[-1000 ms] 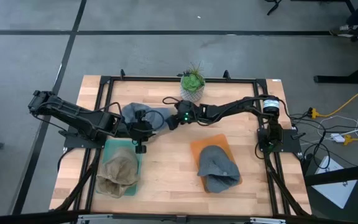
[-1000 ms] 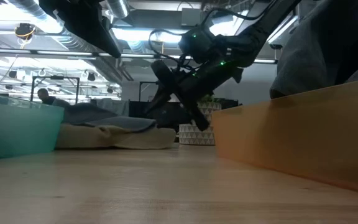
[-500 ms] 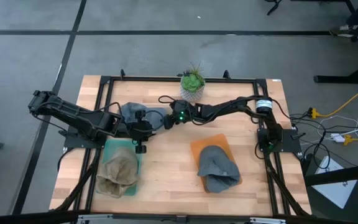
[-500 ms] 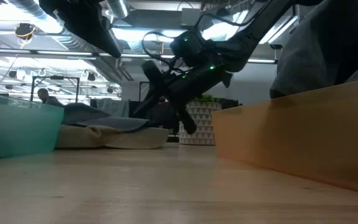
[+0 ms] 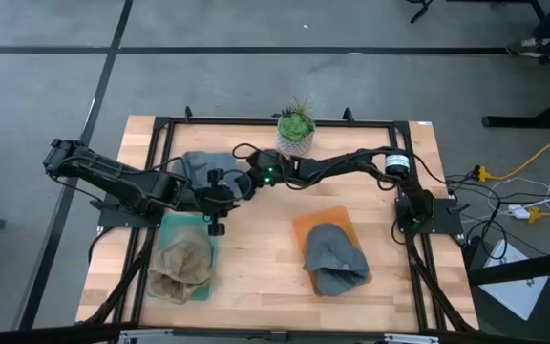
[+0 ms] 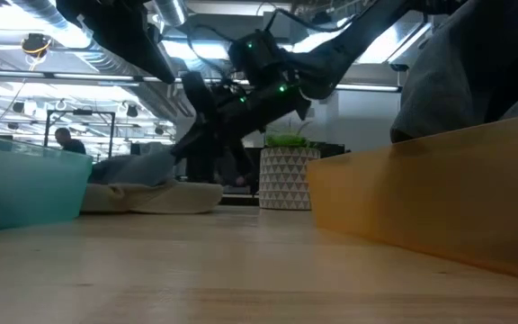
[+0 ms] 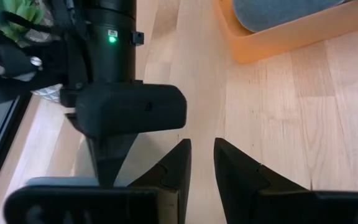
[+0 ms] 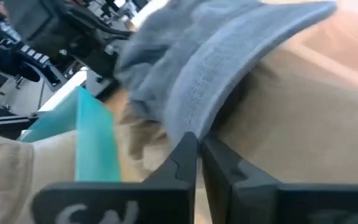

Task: Pick & Place hat
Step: Put the blue cap into the orange bin

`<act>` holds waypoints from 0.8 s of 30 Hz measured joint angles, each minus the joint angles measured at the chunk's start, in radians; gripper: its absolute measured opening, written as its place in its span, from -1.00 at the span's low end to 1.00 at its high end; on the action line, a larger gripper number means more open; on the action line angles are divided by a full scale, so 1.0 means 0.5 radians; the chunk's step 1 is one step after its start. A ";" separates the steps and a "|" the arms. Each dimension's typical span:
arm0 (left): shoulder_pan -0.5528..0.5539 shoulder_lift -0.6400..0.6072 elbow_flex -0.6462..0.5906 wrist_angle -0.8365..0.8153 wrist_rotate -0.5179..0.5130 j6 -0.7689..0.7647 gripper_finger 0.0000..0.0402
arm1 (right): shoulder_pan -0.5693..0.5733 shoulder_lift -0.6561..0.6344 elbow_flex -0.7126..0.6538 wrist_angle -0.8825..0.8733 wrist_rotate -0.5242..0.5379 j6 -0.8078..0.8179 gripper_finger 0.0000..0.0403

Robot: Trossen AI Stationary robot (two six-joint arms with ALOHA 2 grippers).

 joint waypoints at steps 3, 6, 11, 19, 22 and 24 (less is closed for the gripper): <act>0.000 0.000 0.000 0.000 -0.001 0.002 -0.69 | 0.002 -0.003 0.039 -0.009 -0.007 -0.044 -0.91; 0.000 -0.004 0.000 0.000 -0.010 -0.006 -0.70 | 0.002 -0.016 0.051 -0.024 -0.046 -0.077 -0.94; 0.000 -0.070 -0.001 0.007 -0.014 -0.106 -0.73 | 0.021 -0.153 0.048 -0.254 -0.038 -0.222 -0.97; 0.000 -0.258 -0.001 0.003 -0.167 -0.482 -0.80 | 0.151 -0.553 0.048 -0.980 0.224 -0.578 -0.98; 0.000 -0.318 -0.001 -0.004 -0.208 -0.632 -0.81 | 0.201 -0.691 0.046 -1.228 0.384 -0.656 -0.98; 0.000 -0.340 0.000 0.003 -0.209 -0.722 -0.82 | 0.218 -0.786 0.046 -1.323 0.458 -0.695 -0.98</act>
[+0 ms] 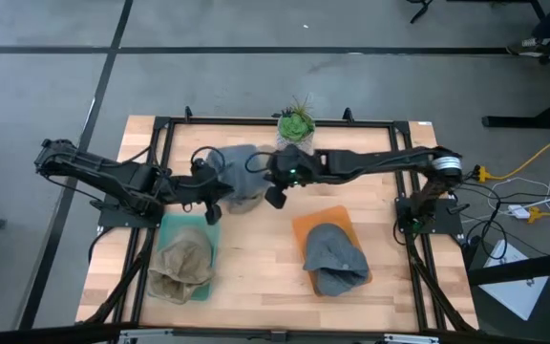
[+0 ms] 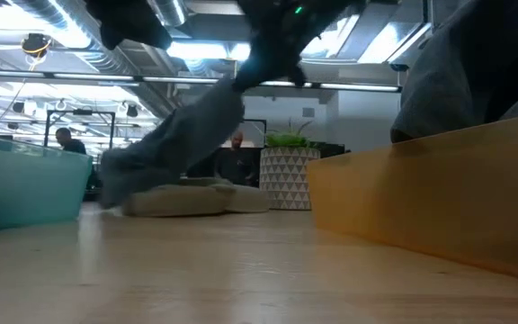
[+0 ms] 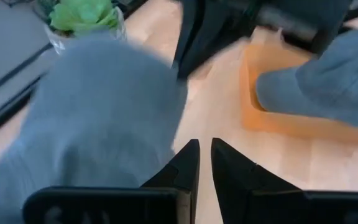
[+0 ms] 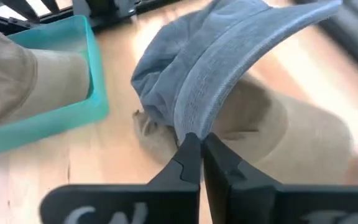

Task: Pick & Place hat
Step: Put the blue cap into the orange bin

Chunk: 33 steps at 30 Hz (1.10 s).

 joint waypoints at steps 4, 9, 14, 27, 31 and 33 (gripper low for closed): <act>0.000 -0.007 0.000 -0.011 0.001 -0.201 -0.82 | 0.027 -0.186 -0.001 -0.095 0.101 -0.057 -0.99; 0.015 0.008 0.000 -0.045 0.008 -0.337 -0.77 | 0.036 -0.362 0.000 -0.102 0.097 -0.112 -0.99; 0.096 0.003 -0.001 -0.222 -0.016 -0.455 -0.58 | 0.056 -0.508 -0.001 -0.261 0.109 -0.128 -0.99; 0.456 0.016 0.000 -0.233 0.100 -0.641 0.18 | 0.174 -0.621 0.000 -0.408 0.298 -0.213 -0.99; 0.535 0.016 0.000 -0.102 0.069 -0.604 0.33 | 0.186 -0.621 -0.001 -0.412 0.304 -0.243 -0.99; 0.595 0.016 0.000 -0.112 0.122 -0.605 0.38 | 0.188 -0.621 -0.001 -0.394 0.304 -0.251 -0.99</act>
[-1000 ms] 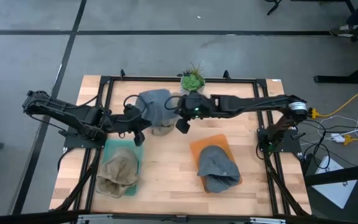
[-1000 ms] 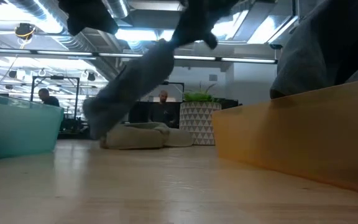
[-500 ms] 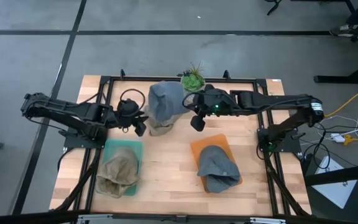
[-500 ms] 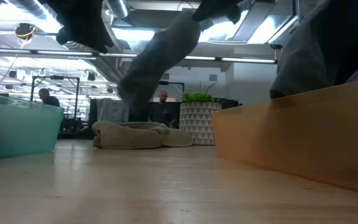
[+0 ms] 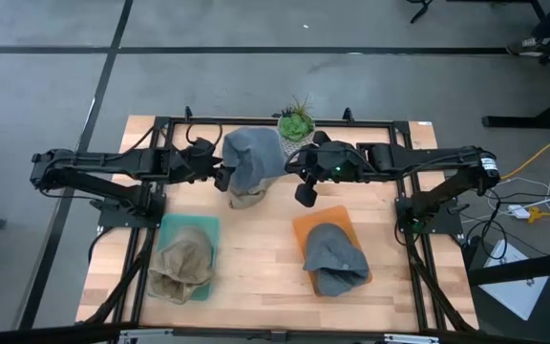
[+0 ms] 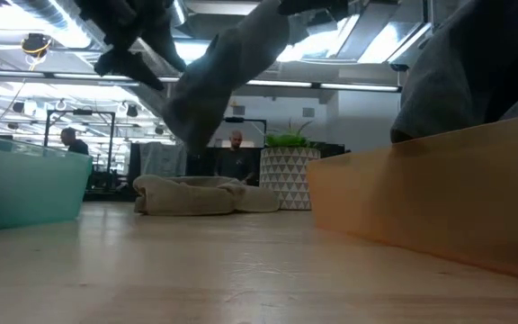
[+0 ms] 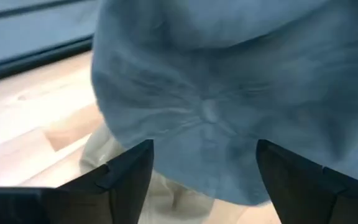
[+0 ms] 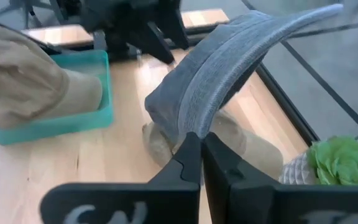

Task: Pick & Place hat
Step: Put the blue cap into the orange bin

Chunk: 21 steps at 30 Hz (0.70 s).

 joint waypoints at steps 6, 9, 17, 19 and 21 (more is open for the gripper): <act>0.143 0.038 -0.046 0.088 0.094 -0.038 0.45 | 0.011 -0.002 0.000 0.102 -0.021 -0.031 -0.98; 0.188 0.040 -0.067 0.233 0.077 0.010 0.45 | 0.029 -0.003 0.000 0.119 -0.017 -0.053 -0.98; 0.260 0.041 -0.069 0.427 0.210 0.086 0.45 | 0.049 -0.004 0.001 0.194 -0.038 -0.080 -0.98; 0.261 0.049 -0.069 0.426 0.210 0.088 0.45 | 0.051 -0.005 0.000 0.221 -0.041 -0.098 -0.98; 0.261 0.050 -0.069 0.424 0.217 0.081 0.42 | 0.053 -0.005 0.000 0.230 -0.053 -0.099 -0.98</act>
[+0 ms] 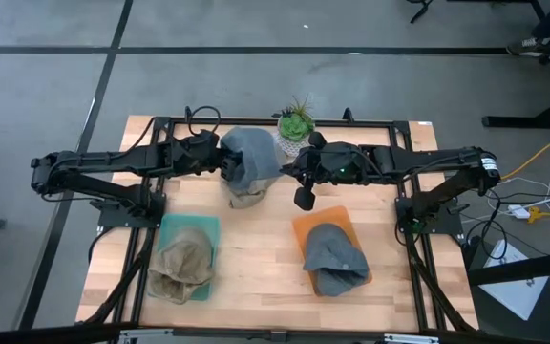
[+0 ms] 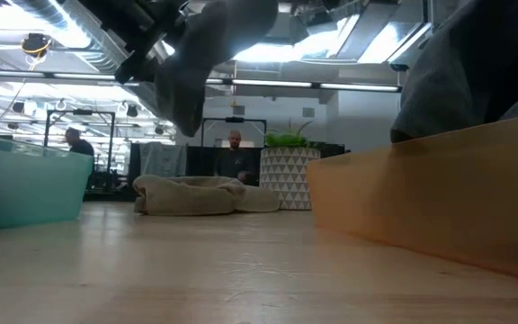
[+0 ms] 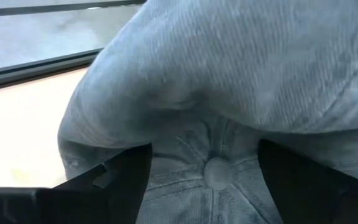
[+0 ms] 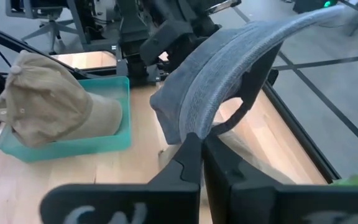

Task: Pick & Place hat
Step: Put the blue cap into the orange bin

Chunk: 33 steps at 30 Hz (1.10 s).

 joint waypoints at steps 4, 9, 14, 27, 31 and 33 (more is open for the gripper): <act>-0.004 0.000 0.000 0.000 0.001 -0.001 0.20 | 0.000 0.000 0.000 0.037 -0.002 -0.004 -0.98; -0.009 0.000 0.000 0.007 0.033 0.046 -0.35 | -0.001 0.000 0.000 0.065 -0.001 -0.009 -0.98; -0.009 -0.024 0.000 0.007 0.084 0.098 -0.90 | -0.001 0.000 0.000 0.043 0.004 -0.011 -0.98; -0.221 -0.413 -0.001 -0.129 0.147 0.181 -0.91 | -0.006 -0.097 0.000 -0.272 0.254 0.068 -0.98; -0.323 -0.567 -0.001 -0.085 0.061 0.237 -0.91 | -0.007 -0.139 0.000 -0.271 0.257 0.128 -0.98; -0.374 -0.625 -0.001 -0.041 0.023 0.285 -0.91 | -0.006 -0.140 0.000 -0.260 0.256 0.169 -0.98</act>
